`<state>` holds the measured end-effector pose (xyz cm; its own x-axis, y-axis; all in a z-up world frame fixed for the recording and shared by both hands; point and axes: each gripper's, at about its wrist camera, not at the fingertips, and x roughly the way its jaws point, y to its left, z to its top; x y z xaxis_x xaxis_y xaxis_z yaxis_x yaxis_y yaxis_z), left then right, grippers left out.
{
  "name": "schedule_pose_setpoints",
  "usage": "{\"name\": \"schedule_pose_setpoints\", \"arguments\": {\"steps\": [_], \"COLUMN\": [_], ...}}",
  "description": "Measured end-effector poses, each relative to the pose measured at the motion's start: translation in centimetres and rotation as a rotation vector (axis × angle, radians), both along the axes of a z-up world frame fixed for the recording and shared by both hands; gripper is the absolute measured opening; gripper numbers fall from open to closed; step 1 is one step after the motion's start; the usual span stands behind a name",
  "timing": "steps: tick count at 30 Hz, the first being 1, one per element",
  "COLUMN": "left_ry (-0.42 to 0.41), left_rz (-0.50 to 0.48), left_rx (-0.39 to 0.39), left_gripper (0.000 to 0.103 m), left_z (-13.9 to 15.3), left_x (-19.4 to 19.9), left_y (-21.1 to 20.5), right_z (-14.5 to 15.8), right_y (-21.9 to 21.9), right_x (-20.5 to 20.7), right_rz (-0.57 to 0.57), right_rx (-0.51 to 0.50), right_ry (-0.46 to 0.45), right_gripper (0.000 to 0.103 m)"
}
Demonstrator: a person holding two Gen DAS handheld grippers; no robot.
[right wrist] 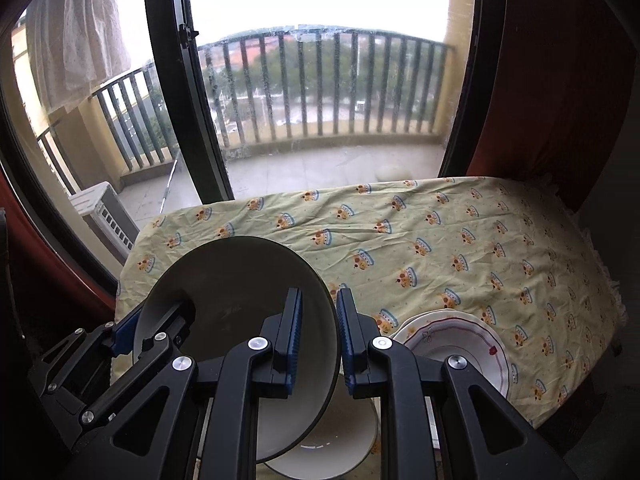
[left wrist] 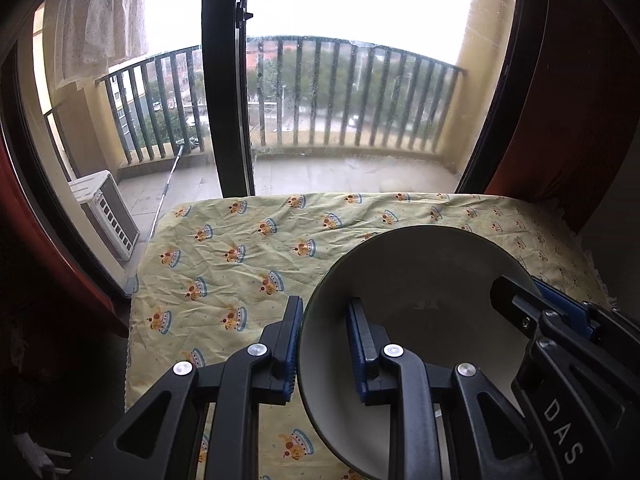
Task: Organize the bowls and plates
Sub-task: 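Lift the small cream bowl with both grippers and carry it toward the nested bowls, then lower the small bowl into the nested green-rimmed bowls with both grippers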
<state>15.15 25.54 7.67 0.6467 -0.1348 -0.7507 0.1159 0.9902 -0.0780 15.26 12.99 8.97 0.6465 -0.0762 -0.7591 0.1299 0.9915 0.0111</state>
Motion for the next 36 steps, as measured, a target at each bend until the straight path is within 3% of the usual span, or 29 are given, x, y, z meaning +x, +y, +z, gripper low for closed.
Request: {"name": "schedule_pose_setpoints", "arguments": {"steps": [15,26,36], "left_ry": [0.068,0.167,0.194], "left_rz": [-0.035,-0.037,-0.018], "left_rx": [0.02,0.037,0.05], "left_gripper": [0.02,0.021,0.023], "left_z": [-3.3,-6.7,-8.4], "left_x": [-4.3,-5.6,-5.8], "left_y": [-2.0,-2.8,-2.5], "right_z": [-3.6,-6.8,-8.2], "right_y": [-1.3,-1.7,-1.0], "right_x": [-4.2,-5.0,-5.0], "right_rz": [-0.005,0.01,0.036], "right_rx": [-0.002,-0.008,-0.029], "right_ry": [0.074,0.178,0.215], "right_gripper": [0.021,0.021,0.021]}}
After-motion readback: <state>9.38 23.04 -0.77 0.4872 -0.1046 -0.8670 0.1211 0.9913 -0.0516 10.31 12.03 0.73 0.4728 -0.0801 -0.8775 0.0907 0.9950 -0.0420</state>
